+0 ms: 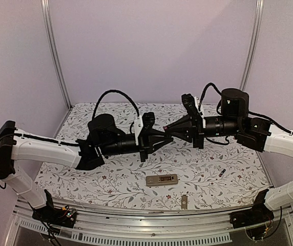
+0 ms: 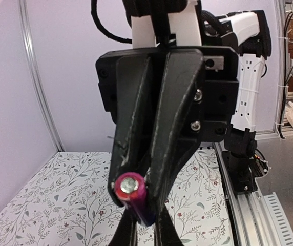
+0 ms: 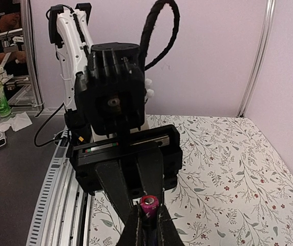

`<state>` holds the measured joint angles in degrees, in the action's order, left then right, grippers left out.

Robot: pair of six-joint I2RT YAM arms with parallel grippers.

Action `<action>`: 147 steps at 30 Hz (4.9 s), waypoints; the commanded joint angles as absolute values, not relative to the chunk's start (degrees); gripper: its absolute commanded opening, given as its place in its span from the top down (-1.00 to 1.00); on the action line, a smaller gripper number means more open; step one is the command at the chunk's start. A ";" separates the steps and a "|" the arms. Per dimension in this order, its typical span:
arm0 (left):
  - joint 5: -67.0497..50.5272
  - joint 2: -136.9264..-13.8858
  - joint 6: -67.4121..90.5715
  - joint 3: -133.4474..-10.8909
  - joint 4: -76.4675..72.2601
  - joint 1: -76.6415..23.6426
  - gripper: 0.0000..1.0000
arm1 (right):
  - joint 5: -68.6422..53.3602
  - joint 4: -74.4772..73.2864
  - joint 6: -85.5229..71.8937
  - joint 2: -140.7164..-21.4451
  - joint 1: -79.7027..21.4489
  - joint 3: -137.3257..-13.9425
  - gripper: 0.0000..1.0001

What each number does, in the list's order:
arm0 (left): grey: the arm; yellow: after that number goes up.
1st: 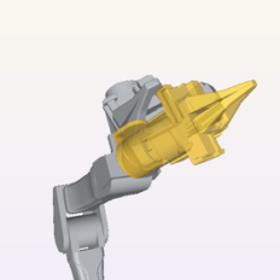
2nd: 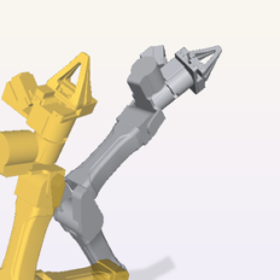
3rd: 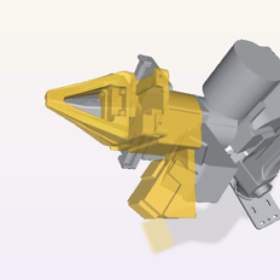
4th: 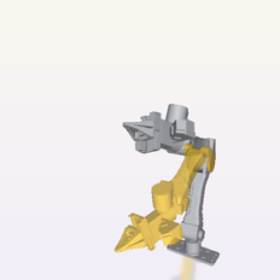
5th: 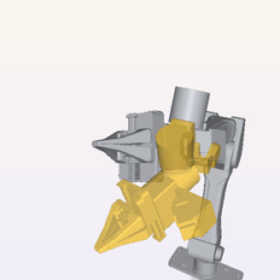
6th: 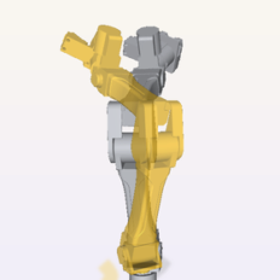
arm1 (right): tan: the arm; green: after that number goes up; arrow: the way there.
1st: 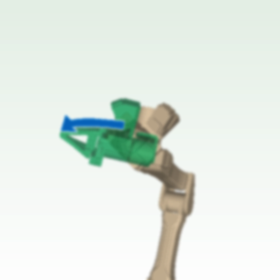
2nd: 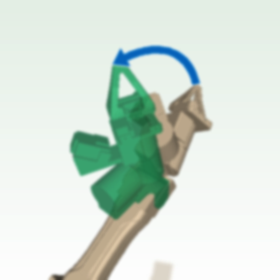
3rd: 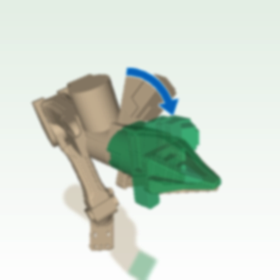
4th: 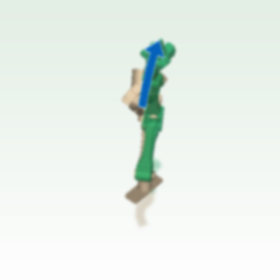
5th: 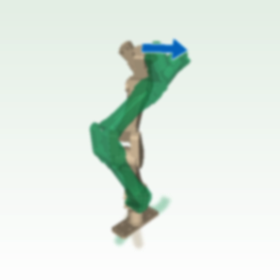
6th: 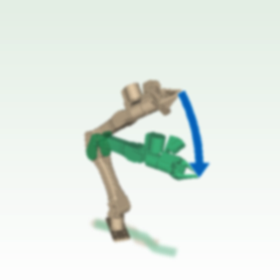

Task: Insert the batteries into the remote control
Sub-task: Pass from the right arm to the left, then pass from the left arm to the right, then pass from the right arm to the left, then pass from the left arm to the right

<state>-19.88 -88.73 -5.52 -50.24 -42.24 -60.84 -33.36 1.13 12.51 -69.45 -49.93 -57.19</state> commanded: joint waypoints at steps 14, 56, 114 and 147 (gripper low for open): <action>-22.86 -88.42 -4.75 -48.14 -50.53 -61.43 1.00 | -32.32 2.93 9.73 -66.69 -50.26 -54.26 0.47; -15.43 -82.50 -0.45 -55.00 -18.51 -57.42 -0.02 | -6.10 -21.73 32.90 -69.62 -55.75 -62.82 1.00; -25.45 -81.56 11.29 -41.18 -55.39 -56.08 1.00 | -42.73 6.48 1.23 -66.55 -43.24 -51.41 -0.44; -25.86 -82.62 9.16 -42.89 -52.77 -56.24 1.00 | -45.29 8.96 5.17 -71.41 -46.41 -54.06 0.79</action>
<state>-25.30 -82.15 9.69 -42.06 -52.84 -56.71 -45.08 10.61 4.56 -70.72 -46.13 -52.14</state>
